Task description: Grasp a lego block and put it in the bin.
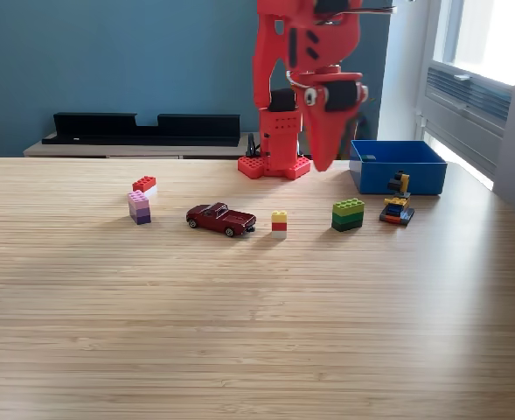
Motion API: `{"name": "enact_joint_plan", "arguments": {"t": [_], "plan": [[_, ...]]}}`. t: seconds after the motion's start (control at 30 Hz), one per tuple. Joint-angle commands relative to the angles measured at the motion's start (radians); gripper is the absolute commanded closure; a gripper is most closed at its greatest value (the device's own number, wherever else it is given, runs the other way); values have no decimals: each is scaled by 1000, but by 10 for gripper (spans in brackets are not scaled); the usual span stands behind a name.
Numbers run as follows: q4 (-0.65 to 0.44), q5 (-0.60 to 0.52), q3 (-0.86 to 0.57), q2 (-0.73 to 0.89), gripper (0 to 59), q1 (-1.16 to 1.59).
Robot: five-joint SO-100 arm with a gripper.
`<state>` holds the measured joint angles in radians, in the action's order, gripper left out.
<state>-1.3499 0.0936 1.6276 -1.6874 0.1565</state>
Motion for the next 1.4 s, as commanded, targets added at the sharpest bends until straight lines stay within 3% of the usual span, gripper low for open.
{"name": "enact_joint_plan", "arguments": {"t": [0.03,0.37,1.4], "plan": [[67,11,40,-87,585,-77],[133,17,100,-87,585,-75],[178,-32,114,-87,585,-120]]}}
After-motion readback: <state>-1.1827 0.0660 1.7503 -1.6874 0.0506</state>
